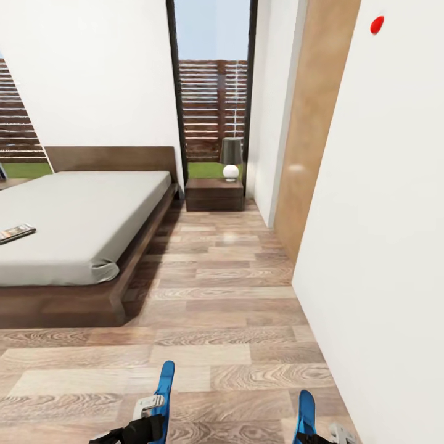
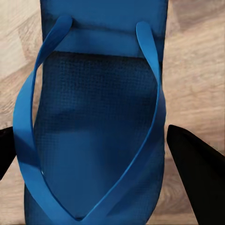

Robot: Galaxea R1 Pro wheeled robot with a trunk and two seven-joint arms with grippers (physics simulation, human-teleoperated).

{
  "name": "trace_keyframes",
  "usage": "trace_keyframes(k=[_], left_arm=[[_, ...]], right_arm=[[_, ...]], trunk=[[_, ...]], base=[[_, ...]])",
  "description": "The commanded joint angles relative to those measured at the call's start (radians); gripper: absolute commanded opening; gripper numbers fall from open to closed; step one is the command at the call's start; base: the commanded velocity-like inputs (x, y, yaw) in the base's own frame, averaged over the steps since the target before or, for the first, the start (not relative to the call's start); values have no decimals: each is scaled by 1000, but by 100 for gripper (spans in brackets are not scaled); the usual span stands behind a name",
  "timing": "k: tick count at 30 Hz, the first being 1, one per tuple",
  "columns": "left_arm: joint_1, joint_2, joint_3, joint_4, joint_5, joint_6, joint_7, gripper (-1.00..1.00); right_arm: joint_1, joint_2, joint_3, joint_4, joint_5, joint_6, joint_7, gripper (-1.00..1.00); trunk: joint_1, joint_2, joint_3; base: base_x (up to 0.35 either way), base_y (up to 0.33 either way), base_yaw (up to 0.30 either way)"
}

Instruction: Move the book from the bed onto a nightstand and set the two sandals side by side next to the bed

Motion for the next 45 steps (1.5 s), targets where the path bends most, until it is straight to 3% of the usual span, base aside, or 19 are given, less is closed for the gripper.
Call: trace_keyframes(k=[1, 45], left_arm=[[-1, 0, -7, 1, 6, -4, -5, -100], [-1, 0, -8, 0, 4, -4, -5, -100]], right_arm=[[0, 0, -8, -1, -6, 11, 6, -100], [0, 7, -8, 2, -7, -24, 1, -100]], trunk=[[0, 0, -1], [0, 0, -1]], base=[[324, 98, 0], [329, 27, 0]])
